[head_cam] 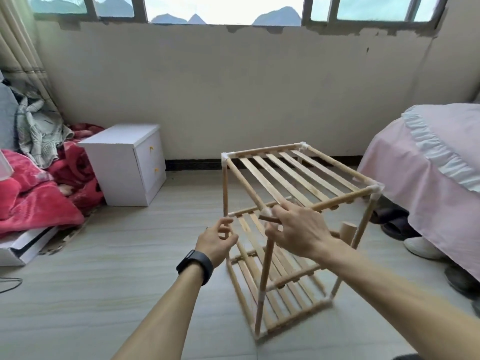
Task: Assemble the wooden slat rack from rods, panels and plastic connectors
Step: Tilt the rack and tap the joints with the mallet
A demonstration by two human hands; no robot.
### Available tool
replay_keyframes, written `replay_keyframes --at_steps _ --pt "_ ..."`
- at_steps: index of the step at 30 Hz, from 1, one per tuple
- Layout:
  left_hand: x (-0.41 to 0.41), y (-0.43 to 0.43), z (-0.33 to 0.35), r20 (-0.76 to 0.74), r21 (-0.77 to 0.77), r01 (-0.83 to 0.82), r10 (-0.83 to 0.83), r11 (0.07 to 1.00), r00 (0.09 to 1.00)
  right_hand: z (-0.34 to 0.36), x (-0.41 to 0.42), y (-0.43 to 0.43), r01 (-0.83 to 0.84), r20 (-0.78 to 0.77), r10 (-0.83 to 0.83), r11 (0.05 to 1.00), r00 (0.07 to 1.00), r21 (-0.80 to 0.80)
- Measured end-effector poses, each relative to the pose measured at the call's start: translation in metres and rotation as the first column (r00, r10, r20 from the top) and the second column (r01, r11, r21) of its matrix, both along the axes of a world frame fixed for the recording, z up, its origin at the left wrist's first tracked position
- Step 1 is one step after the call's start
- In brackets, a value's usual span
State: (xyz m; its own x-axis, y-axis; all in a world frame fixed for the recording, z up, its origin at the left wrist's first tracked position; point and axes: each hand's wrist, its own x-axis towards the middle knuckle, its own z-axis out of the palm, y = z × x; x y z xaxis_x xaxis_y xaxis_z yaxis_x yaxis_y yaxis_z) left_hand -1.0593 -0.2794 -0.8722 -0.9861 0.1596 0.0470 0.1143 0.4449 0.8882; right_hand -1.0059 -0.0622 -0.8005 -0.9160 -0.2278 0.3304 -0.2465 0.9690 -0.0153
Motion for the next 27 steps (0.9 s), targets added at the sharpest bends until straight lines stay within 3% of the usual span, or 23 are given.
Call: replay_keyframes --at_steps 2,4,8,12,16,20,21,24,27 --pt "-0.002 -0.007 0.003 -0.016 -0.017 -0.096 0.096 0.995 0.995 0.001 0.011 0.040 -0.049 0.062 0.050 0.999 0.997 -0.019" --pt "-0.005 -0.009 0.006 -0.008 -0.014 -0.205 0.205 0.979 0.979 0.000 0.021 0.078 0.004 0.067 0.001 0.997 0.998 -0.077" --pt "-0.005 -0.008 0.015 -0.049 0.023 -0.388 0.389 0.921 0.920 -0.005 0.029 0.128 0.302 0.015 -0.303 0.943 0.953 -0.138" --pt "0.001 0.007 0.010 -0.099 -0.007 -0.154 0.153 0.988 0.983 -0.003 0.030 0.133 0.485 -0.029 -0.504 0.845 0.863 -0.223" --pt "0.006 0.029 0.009 -0.117 0.027 -0.099 0.101 0.995 0.988 0.016 0.033 0.089 0.166 -0.255 -0.355 0.816 0.900 -0.553" --pt "0.006 0.035 0.006 -0.154 0.001 -0.056 0.055 0.998 0.986 0.051 0.030 0.048 0.103 -0.112 -0.222 0.767 0.968 -0.634" --pt "0.006 0.034 0.006 -0.157 -0.009 -0.043 0.041 0.999 0.987 0.057 0.031 0.040 0.043 -0.056 -0.125 0.671 0.991 -0.741" --pt "0.002 0.031 0.005 -0.152 -0.021 -0.016 0.012 1.000 0.988 0.071 0.033 0.023 -0.067 -0.023 0.220 0.196 0.975 -0.978" --pt "0.000 0.027 0.003 -0.151 -0.021 0.008 -0.011 1.000 0.988 0.074 0.038 0.020 0.088 0.071 0.541 -0.007 0.838 -0.996"
